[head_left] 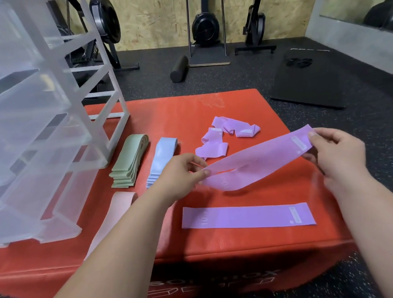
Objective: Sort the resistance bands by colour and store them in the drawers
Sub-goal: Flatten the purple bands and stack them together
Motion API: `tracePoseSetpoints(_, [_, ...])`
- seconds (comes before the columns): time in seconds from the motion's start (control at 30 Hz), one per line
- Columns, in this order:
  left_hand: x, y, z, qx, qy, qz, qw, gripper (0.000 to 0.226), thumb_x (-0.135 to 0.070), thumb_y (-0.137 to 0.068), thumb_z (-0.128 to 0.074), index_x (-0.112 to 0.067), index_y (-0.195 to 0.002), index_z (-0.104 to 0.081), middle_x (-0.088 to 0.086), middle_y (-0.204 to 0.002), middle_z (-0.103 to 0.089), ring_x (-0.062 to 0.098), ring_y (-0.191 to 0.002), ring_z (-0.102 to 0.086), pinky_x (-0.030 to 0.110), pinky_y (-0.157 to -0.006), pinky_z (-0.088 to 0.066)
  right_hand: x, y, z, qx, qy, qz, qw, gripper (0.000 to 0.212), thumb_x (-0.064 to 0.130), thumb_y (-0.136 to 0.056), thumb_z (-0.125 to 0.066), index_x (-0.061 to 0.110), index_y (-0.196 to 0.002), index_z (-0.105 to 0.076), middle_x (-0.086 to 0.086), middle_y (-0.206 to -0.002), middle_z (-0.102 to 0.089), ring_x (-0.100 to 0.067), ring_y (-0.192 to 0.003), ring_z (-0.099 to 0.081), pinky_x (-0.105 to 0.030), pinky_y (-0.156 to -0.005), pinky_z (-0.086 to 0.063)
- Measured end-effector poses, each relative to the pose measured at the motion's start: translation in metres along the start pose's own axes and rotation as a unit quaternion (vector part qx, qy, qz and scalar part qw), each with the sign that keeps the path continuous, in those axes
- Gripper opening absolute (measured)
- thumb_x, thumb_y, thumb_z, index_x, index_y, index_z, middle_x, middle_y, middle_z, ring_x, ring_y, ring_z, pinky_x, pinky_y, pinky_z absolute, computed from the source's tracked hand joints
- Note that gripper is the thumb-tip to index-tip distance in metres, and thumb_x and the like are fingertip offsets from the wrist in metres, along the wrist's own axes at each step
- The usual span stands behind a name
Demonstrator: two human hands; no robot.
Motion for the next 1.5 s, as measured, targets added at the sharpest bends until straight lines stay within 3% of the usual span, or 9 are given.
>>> tracePoseSetpoints(0.2, [0.012,-0.007,-0.016,-0.013,-0.049,0.050,0.997,0.025,-0.048,-0.087,-0.077,-0.029,-0.103,-0.070,-0.004,-0.085,-0.078,0.017,-0.080,-0.072,0.044,-0.082,-0.060,-0.048,-0.024,0.018,-0.038,0.120,-0.058,0.990,0.007,0.017,-0.093,-0.074,0.018,-0.100,-0.077,-0.010,-0.096,-0.077,-0.020,-0.070,-0.073,-0.030,-0.063,-0.061])
tracePoseSetpoints(0.37, [0.008,-0.015,-0.025,-0.042,-0.082,0.041,0.995,0.017,-0.044,-0.098,-0.066,-0.028,-0.095,-0.072,-0.005,-0.087,-0.079,0.021,-0.081,-0.075,0.047,-0.086,-0.061,-0.067,-0.032,0.027,-0.030,0.163,-0.104,0.981,0.008,0.014,-0.091,-0.072,0.020,-0.092,-0.078,-0.010,-0.091,-0.079,-0.023,-0.071,-0.076,-0.032,-0.067,-0.061])
tracePoseSetpoints(0.53, [0.002,-0.018,-0.035,-0.013,-0.143,0.031,0.989,0.031,-0.057,-0.091,-0.073,-0.026,-0.090,-0.075,-0.010,-0.086,-0.075,0.011,-0.079,-0.068,0.032,-0.075,-0.056,-0.064,-0.032,0.030,0.006,0.173,-0.098,0.980,0.008,0.013,-0.090,-0.072,0.019,-0.093,-0.078,-0.010,-0.088,-0.079,-0.023,-0.073,-0.076,-0.032,-0.066,-0.059])
tracePoseSetpoints(0.7, [0.003,-0.019,-0.045,0.008,-0.168,0.006,0.986,0.027,-0.047,-0.086,-0.079,-0.030,-0.106,-0.075,-0.012,-0.095,-0.072,0.011,-0.089,-0.070,0.035,-0.081,-0.059,-0.062,-0.028,0.032,0.043,0.191,-0.085,0.977,0.010,0.010,-0.092,-0.072,0.019,-0.094,-0.077,-0.008,-0.089,-0.078,-0.020,-0.074,-0.073,-0.032,-0.065,-0.058])
tracePoseSetpoints(0.87, [0.002,-0.023,-0.054,-0.047,-0.203,-0.003,0.978,0.014,-0.031,-0.090,-0.074,-0.023,-0.081,-0.067,-0.006,-0.079,-0.067,0.023,-0.077,-0.064,0.041,-0.074,-0.053,-0.059,-0.021,0.034,0.058,0.205,-0.063,0.975,0.010,0.012,-0.088,-0.074,0.021,-0.090,-0.079,-0.004,-0.084,-0.078,-0.019,-0.074,-0.073,-0.036,-0.069,-0.062])
tracePoseSetpoints(1.07, [-0.005,-0.020,-0.037,-0.147,-0.097,0.020,0.984,0.018,-0.033,-0.091,-0.078,-0.018,-0.083,-0.070,-0.006,-0.073,-0.066,0.015,-0.065,-0.056,0.033,-0.068,-0.048,-0.053,-0.026,0.054,0.018,0.189,-0.037,0.981,0.014,0.017,-0.084,-0.075,0.028,-0.093,-0.079,0.005,-0.078,-0.079,-0.027,-0.072,-0.077,-0.050,-0.078,-0.065])
tracePoseSetpoints(1.17, [-0.010,-0.010,-0.028,-0.149,-0.039,0.031,0.988,0.022,-0.033,-0.091,-0.080,-0.014,-0.086,-0.071,-0.004,-0.070,-0.062,0.014,-0.061,-0.052,0.029,-0.061,-0.043,-0.048,-0.021,0.061,0.048,0.151,-0.039,0.987,0.020,0.011,-0.090,-0.075,0.021,-0.108,-0.078,-0.001,-0.089,-0.081,-0.025,-0.081,-0.074,-0.040,-0.078,-0.063])
tracePoseSetpoints(1.3, [-0.014,0.012,-0.023,-0.115,0.064,0.065,0.989,0.023,-0.027,-0.094,-0.080,-0.005,-0.091,-0.072,0.004,-0.072,-0.063,0.008,-0.054,-0.049,0.018,-0.049,-0.039,-0.041,-0.007,0.067,0.091,0.094,-0.077,0.988,0.017,0.012,-0.096,-0.073,0.015,-0.112,-0.076,-0.005,-0.100,-0.080,-0.021,-0.085,-0.072,-0.023,-0.060,-0.061])
tracePoseSetpoints(1.5, [-0.013,0.044,-0.012,-0.099,0.121,0.095,0.983,0.007,-0.017,-0.096,-0.076,-0.014,-0.093,-0.071,0.006,-0.089,-0.071,0.011,-0.064,-0.056,0.021,-0.053,-0.040,-0.036,0.014,0.076,0.133,0.081,-0.120,0.980,0.018,0.016,-0.095,-0.075,0.014,-0.113,-0.075,-0.008,-0.104,-0.077,-0.020,-0.087,-0.072,-0.027,-0.064,-0.064])
Point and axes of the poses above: each hand's wrist, its own y-axis away from the middle knuckle, its own z-axis out of the back of the hand, x = y × z, the point moved 3 cm from there along -y, towards the middle knuckle
